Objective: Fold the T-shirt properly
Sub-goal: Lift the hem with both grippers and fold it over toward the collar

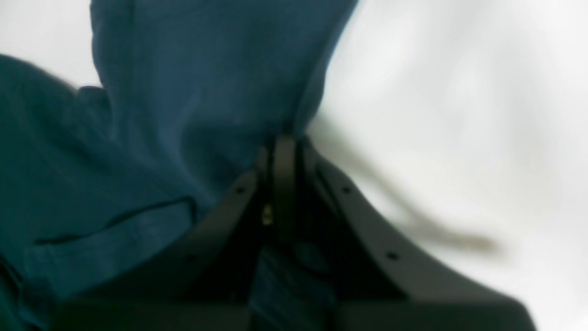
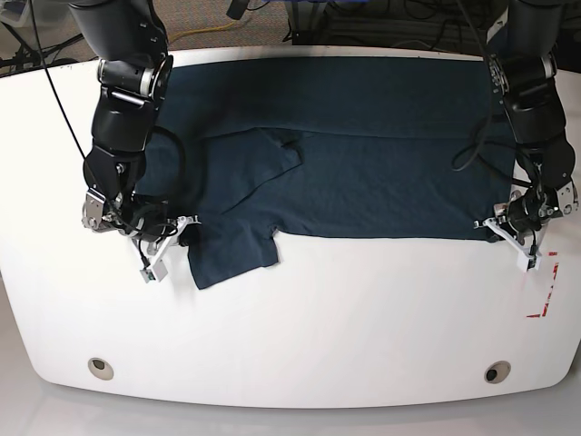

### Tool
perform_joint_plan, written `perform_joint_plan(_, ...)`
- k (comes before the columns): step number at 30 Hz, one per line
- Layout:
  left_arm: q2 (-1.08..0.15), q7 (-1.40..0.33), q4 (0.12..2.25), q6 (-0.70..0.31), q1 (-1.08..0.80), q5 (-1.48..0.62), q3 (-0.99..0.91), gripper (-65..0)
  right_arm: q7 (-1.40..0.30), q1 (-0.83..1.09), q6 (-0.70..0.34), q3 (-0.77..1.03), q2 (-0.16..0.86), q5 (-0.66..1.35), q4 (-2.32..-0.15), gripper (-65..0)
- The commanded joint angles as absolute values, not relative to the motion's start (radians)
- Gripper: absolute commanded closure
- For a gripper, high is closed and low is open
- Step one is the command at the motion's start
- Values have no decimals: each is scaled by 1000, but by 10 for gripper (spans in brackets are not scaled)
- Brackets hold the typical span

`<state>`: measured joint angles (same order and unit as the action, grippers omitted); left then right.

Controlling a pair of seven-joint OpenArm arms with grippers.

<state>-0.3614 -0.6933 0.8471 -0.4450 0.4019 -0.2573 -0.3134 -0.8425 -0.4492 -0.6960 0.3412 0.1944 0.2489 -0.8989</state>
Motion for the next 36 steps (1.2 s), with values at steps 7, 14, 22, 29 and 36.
perform_joint_plan(7, -367, -760, 1053, -449, 426, -266, -317, 0, -852, -515, -698, 341, 232, 268, -1009, 0)
perform_joint_plan(14, -348, -834, 1205, -449, 417, -266, -320, 0, -983, -513, -698, 341, 236, 269, -1198, 0)
perform_joint_plan(22, -323, -906, 1474, -450, 305, -266, -321, 0, -1176, -464, -698, 349, 236, 275, -1495, 0)
perform_joint_plan(29, -321, -1004, 1685, -450, 185, -266, -323, 0, -1237, -351, -698, 351, 236, 277, -1713, 0)
perform_joint_plan(36, -291, -1043, 1822, -522, 61, -265, -423, 0, -1237, -194, -698, 351, 236, 277, -1873, 0)
